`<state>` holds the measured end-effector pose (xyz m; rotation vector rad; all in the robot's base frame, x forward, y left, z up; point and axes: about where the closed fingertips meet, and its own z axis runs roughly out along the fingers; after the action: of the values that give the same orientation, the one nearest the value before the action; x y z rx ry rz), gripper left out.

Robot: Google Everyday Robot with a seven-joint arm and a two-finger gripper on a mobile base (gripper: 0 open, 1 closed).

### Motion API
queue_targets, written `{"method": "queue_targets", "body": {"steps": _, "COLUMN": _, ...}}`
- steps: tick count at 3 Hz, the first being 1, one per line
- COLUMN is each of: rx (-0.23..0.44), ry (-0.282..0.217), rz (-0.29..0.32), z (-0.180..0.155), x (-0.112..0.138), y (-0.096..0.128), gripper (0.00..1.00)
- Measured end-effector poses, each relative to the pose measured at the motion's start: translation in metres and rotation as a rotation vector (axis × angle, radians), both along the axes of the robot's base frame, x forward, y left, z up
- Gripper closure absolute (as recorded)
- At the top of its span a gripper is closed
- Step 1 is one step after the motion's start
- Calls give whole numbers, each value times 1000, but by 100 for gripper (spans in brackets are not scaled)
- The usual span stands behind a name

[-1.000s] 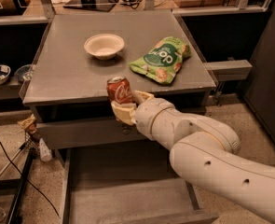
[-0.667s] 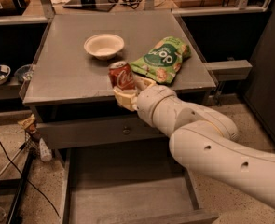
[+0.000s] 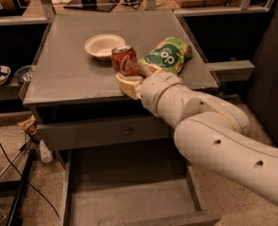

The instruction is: Pick coke can from middle drawer and place on counter

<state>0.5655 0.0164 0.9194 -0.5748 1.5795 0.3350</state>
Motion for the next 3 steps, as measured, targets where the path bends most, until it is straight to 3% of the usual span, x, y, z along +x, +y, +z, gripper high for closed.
{"method": "queue_targets", "body": {"steps": 2, "rx": 32, "ry": -16, "rz": 8, "z": -7, "x": 11, "y": 12, "gripper": 100}}
{"method": "queue_targets", "body": {"steps": 3, "rx": 85, "ry": -44, "rz": 35, "z": -7, "x": 28, "y": 34, "gripper": 100}}
